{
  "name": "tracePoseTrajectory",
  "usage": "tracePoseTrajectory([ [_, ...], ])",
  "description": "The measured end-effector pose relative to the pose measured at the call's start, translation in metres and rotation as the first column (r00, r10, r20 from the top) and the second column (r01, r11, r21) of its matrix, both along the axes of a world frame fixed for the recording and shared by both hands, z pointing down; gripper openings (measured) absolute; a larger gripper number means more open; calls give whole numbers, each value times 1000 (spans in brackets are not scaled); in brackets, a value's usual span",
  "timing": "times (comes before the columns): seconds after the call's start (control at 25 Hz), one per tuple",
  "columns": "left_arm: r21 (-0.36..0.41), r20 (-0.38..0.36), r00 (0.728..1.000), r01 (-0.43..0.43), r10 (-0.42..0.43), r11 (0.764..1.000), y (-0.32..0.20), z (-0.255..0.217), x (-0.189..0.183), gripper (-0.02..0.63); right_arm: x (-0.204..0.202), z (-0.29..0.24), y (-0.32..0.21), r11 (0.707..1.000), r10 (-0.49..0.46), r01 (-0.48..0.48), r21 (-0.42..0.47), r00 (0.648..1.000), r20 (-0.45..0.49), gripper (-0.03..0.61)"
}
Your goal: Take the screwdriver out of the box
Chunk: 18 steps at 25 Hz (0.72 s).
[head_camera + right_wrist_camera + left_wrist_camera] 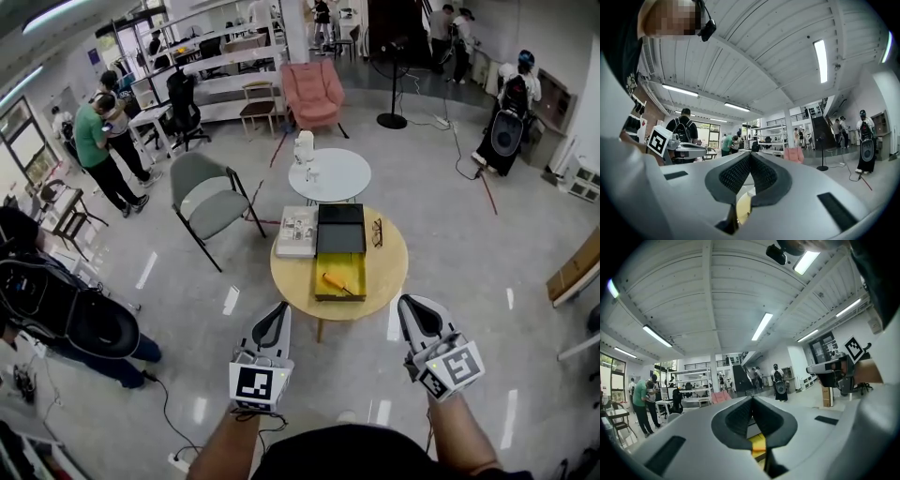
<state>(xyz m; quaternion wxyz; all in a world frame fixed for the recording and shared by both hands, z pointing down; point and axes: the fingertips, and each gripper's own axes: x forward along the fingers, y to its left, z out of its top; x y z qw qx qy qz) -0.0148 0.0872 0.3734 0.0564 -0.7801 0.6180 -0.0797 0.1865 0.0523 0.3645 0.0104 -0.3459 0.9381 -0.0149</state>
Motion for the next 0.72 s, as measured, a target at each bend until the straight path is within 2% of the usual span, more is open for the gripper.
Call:
tracePoseTrajectory([
  [0.24,-24,4,1000,4,-4,1000,-3,7,-2,14,-3,3,-3,1000,-8,8,-9,1000,4,15],
  [0.72,-11,21,999,-44,44,999,-31,5,-9,14,-15,0,-22,1000,22,-22,14,1000,8,15],
])
